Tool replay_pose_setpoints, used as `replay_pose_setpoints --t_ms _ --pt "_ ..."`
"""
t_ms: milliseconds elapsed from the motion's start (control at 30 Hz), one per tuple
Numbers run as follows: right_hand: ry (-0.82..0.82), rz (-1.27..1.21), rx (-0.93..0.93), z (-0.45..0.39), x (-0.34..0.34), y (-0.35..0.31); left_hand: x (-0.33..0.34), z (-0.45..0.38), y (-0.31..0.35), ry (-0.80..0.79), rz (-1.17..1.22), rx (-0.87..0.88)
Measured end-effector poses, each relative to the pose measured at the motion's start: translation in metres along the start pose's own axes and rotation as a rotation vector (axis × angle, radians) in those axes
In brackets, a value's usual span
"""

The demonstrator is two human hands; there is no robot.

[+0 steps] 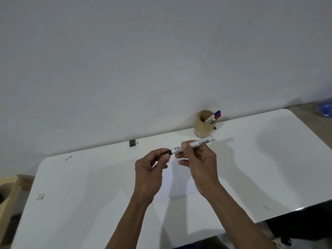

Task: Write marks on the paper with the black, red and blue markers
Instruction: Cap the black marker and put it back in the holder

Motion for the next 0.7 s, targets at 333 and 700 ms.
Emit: replay_pose_setpoints --t_ms 333,700 --pt "-0.098 0.133 0.031 -0.084 -0.096 -0.026 0.069 -0.054 0.007 -0.155 -0.251 0.015" --pt "-0.401 0.966 -0.355 -0.133 -0.096 -0.041 0.154 -0.096 0.020 -0.200 -0.536 0.137"
Point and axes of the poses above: each hand's wrist, its own z-axis away from the middle knuckle, its own x-axis out of the palm, y = z × x, the point moved 7 cm from there along -z, towards the middle knuckle, and after that the axes turned 3 degrees about z, right-handed, at the moved point
